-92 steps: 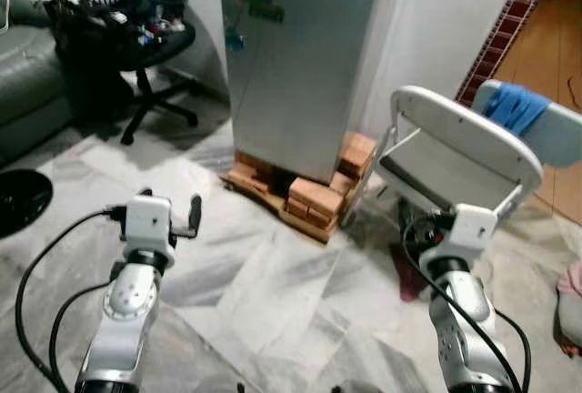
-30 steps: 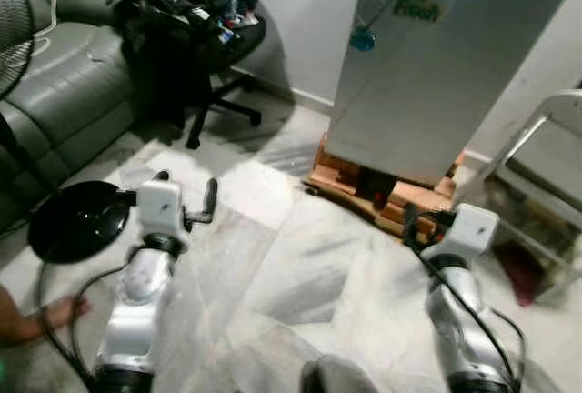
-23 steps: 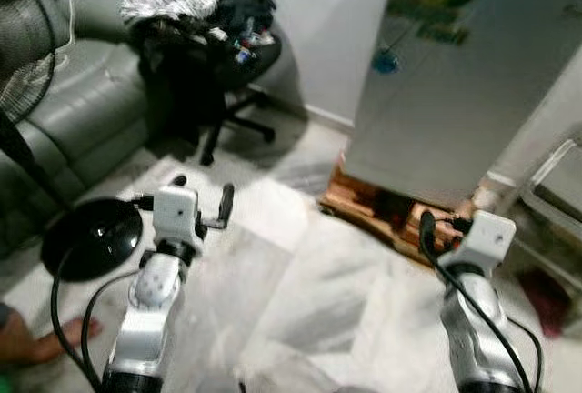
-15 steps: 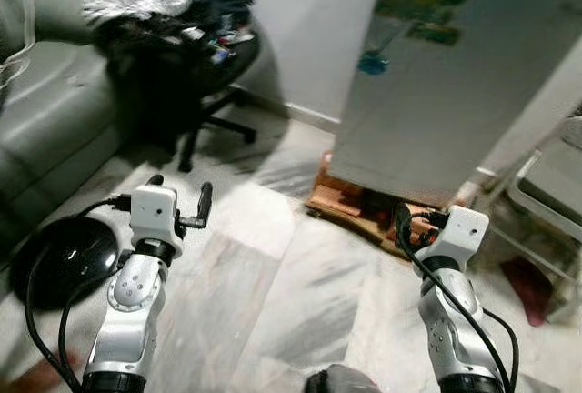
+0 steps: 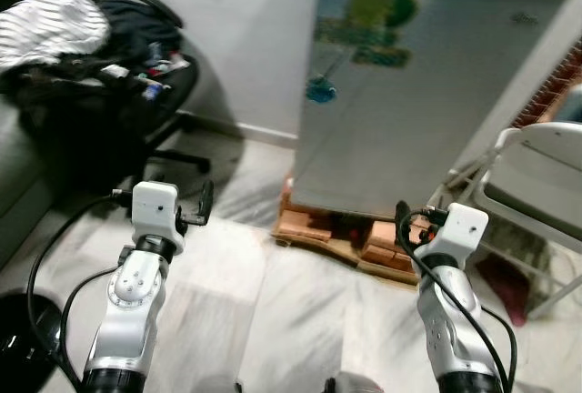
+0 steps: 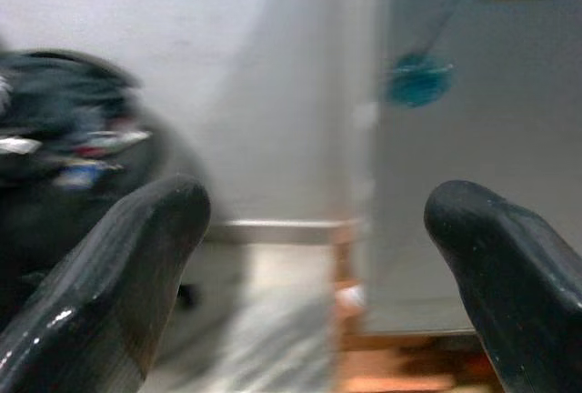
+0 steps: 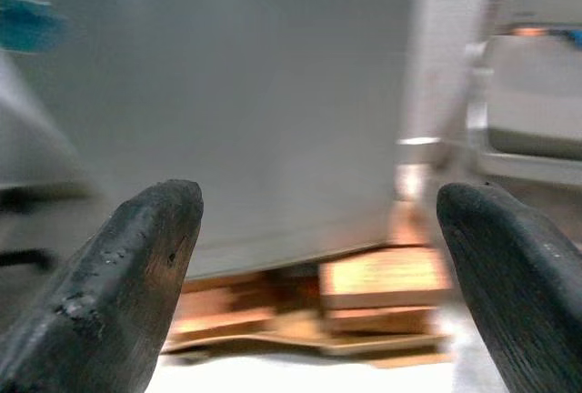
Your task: Restocking fridge
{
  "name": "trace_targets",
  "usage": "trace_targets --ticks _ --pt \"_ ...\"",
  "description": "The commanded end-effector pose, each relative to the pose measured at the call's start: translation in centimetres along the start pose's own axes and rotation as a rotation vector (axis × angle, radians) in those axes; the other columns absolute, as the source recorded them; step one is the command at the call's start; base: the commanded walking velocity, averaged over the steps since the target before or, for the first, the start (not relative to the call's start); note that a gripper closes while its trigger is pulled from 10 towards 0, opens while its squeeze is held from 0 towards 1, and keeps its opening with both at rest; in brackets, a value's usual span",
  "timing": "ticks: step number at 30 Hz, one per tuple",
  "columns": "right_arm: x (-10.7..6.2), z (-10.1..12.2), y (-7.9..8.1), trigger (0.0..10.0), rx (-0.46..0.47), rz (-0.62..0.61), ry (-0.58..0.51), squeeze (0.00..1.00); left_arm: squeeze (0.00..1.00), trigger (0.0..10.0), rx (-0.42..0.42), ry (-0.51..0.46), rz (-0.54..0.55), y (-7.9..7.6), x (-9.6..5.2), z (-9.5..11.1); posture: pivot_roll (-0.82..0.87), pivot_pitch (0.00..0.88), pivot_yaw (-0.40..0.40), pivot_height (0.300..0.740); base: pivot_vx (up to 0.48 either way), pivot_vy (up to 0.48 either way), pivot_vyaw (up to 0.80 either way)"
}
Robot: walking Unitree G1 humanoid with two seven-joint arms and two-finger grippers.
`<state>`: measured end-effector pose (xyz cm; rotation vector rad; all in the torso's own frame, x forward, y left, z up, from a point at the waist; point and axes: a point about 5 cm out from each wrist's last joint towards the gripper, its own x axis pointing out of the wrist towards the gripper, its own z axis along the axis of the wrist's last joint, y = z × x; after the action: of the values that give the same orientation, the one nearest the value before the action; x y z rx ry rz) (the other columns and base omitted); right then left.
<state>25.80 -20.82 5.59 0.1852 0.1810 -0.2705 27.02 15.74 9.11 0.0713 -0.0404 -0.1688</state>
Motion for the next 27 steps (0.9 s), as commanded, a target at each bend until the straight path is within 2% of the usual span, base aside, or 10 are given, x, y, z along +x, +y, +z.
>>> trace_targets --ticks 1,6,14,19,27 --pt "0.1 0.3 0.4 10.0 0.008 0.010 -0.015 0.00 0.00 10.0 0.023 0.002 0.011 0.7 -0.2 0.2 0.07 0.054 -0.016 0.740 0.315 0.364 0.00" --pt "0.0 0.1 0.4 10.0 0.006 0.007 -0.013 0.00 0.00 10.0 0.017 0.047 0.023 0.6 -0.7 -0.7 0.07 0.060 -0.016 0.740 0.111 0.413 0.00" --pt "-0.6 -0.5 -0.4 10.0 0.003 -0.014 0.005 0.00 0.00 10.0 0.022 0.121 0.065 0.9 -2.1 -2.2 0.07 0.065 -0.010 0.740 0.000 0.000 0.00" --pt "-0.6 -0.6 -0.3 10.0 0.005 -0.017 0.008 0.00 0.00 10.0 0.020 0.116 0.054 0.8 -1.9 -2.0 0.08 0.067 -0.010 0.740 0.000 0.277 0.00" --pt "-0.5 -0.4 -0.3 10.0 0.004 -0.015 0.004 0.00 0.00 10.0 0.036 0.109 0.055 1.1 -1.5 -1.5 0.07 0.068 -0.013 0.740 0.000 0.465 -0.45"
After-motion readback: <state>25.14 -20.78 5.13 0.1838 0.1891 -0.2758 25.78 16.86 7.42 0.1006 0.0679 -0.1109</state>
